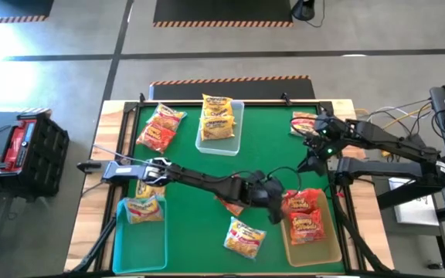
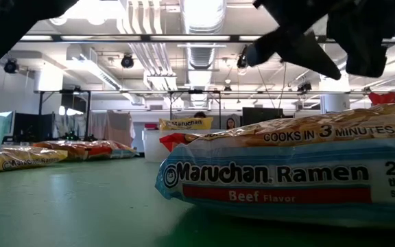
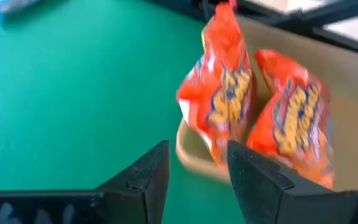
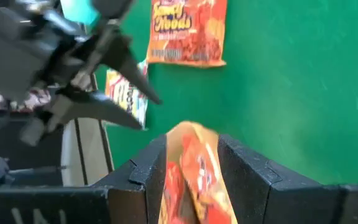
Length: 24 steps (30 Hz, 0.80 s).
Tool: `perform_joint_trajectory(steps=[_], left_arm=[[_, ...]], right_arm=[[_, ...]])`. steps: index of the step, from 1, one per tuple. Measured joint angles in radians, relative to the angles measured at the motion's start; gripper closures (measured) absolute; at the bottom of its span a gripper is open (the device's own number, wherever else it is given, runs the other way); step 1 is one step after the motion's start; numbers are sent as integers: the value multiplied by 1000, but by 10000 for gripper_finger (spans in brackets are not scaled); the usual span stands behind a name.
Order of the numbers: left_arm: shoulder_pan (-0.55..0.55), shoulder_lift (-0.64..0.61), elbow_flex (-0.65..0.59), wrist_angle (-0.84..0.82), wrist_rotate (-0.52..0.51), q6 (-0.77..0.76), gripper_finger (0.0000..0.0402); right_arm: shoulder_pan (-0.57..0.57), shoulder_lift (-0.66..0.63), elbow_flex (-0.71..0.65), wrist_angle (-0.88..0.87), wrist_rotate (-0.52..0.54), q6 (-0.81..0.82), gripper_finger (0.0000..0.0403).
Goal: Sort Maruchan noodles
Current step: Put the bottom orange noodle pack into the orange bin
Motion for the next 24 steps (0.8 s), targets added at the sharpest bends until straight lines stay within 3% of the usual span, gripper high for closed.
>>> perform_joint_trajectory(steps=[10, 15, 24], left_arm=[[-48, -75, 0, -441, -70, -249, 263], [-70, -77, -1, -645, -106, -415, 263], [-51, -82, -1, -724, -31, -478, 263]], right_arm=[[5, -49, -228, 251, -4, 43, 268], [21, -46, -314, 465, -8, 133, 268], [112, 61, -401, 777, -8, 213, 268]])
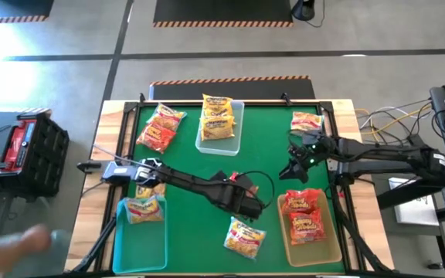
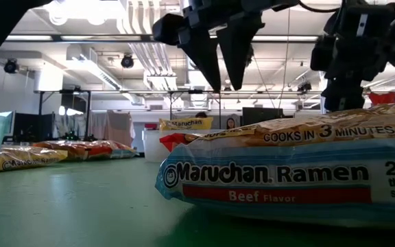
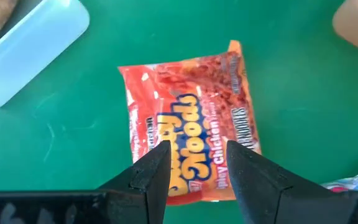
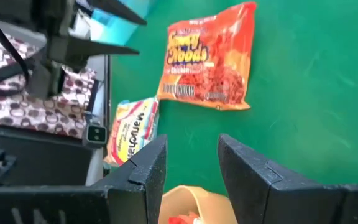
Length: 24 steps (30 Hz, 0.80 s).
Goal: Sort Maruchan noodles
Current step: Put the bottom orange noodle pack into the orange bin
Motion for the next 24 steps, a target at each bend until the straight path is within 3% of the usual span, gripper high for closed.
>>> perform_joint_trajectory(steps=[7, 15, 20, 24], left_arm=[[36, -1, 0, -110, 22, 2, 263], [76, -7, -36, -171, 105, 51, 263], [83, -28, -159, -168, 114, 66, 263], [87, -95, -327, -103, 136, 123, 263]], right_arm=[[31, 134, -20, 140, 2, -44, 268], [32, 301, 90, 145, 9, -187, 268], [32, 390, 142, 126, 9, -226, 268], [32, 444, 163, 94, 9, -236, 268]])
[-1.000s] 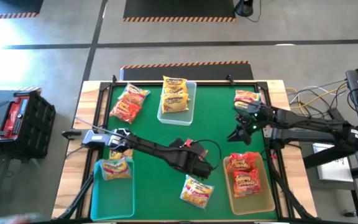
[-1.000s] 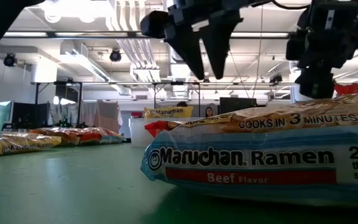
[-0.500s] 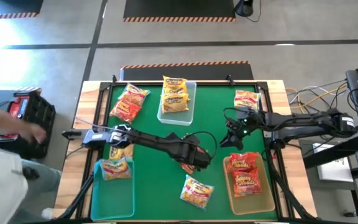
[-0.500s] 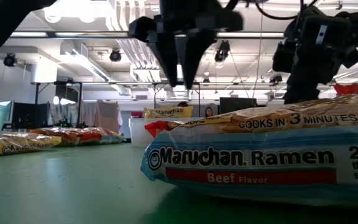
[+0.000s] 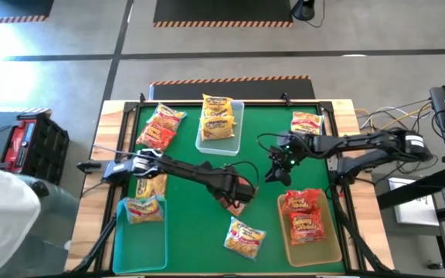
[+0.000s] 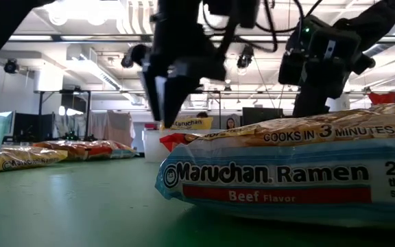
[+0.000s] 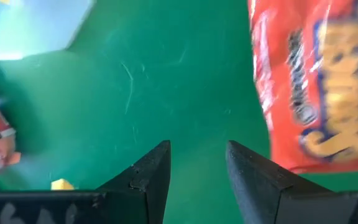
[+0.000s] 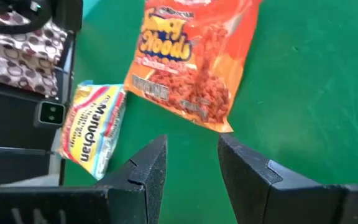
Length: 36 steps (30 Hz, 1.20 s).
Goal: Sort Maruchan noodles
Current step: Put the bottom orange noodle pack into the orange bin
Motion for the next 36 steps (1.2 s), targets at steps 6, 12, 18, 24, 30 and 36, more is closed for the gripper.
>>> perform_joint_trajectory(steps=[6, 12, 18, 24, 30, 36], left_arm=[[20, -217, -358, 318, 44, 161, 263], [65, -503, -774, 834, 194, 204, 263], [73, -618, -1099, 1521, 247, 109, 263], [74, -623, -1205, 1643, 200, 81, 263], [74, -623, -1255, 1696, 183, 77, 263], [77, -624, -1297, 1710, 160, 90, 263]], right_arm=[[1, 71, 36, 5, 1, 44, 268], [15, 137, 91, 5, 0, 83, 268], [46, 214, 180, 6, 2, 107, 268], [75, 295, 252, 4, 2, 115, 268], [131, 381, 309, 2, 2, 166, 268], [166, 428, 354, -8, -10, 165, 268]])
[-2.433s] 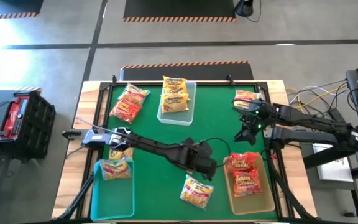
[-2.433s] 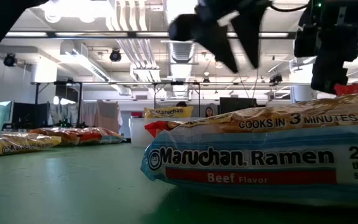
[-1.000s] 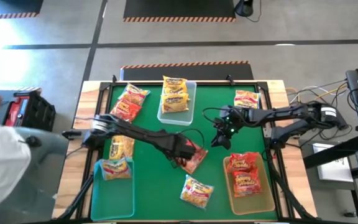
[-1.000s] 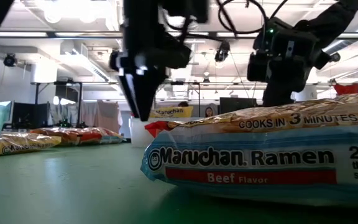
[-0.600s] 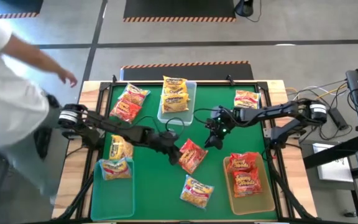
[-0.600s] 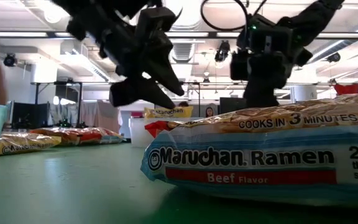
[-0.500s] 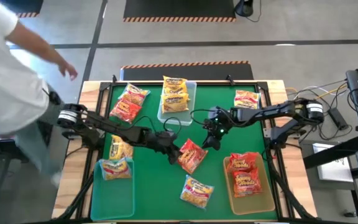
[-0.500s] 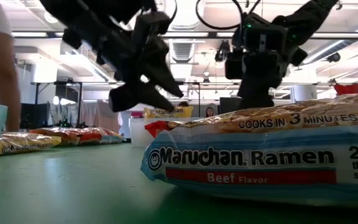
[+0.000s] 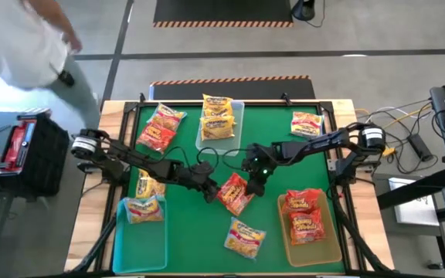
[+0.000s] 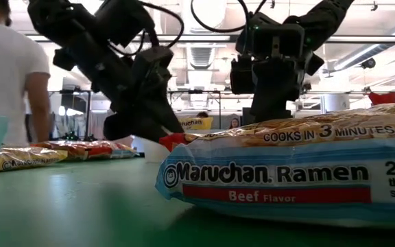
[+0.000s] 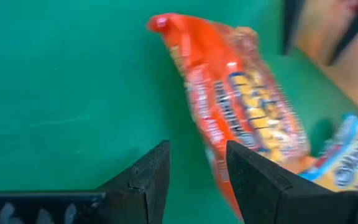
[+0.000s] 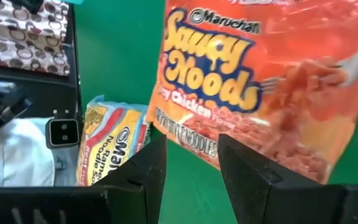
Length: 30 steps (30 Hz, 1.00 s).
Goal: Sort Maruchan noodles
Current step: Put the bottom orange noodle pack into the orange bin
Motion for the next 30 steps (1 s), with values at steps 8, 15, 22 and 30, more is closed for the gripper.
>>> perform_joint_trajectory(steps=[8, 15, 22, 30], left_arm=[[10, 4, -41, 88, -82, -53, 263], [12, 4, -39, 153, -34, -51, 263], [10, 4, -39, 161, 33, -173, 263], [-84, 5, -39, 148, -26, -485, 261]], right_arm=[[16, 38, 33, -85, -26, -46, 268], [31, 56, 31, -103, -26, -54, 268], [30, 93, 31, -96, -17, -78, 268], [47, 120, 31, -82, -15, -76, 268]])
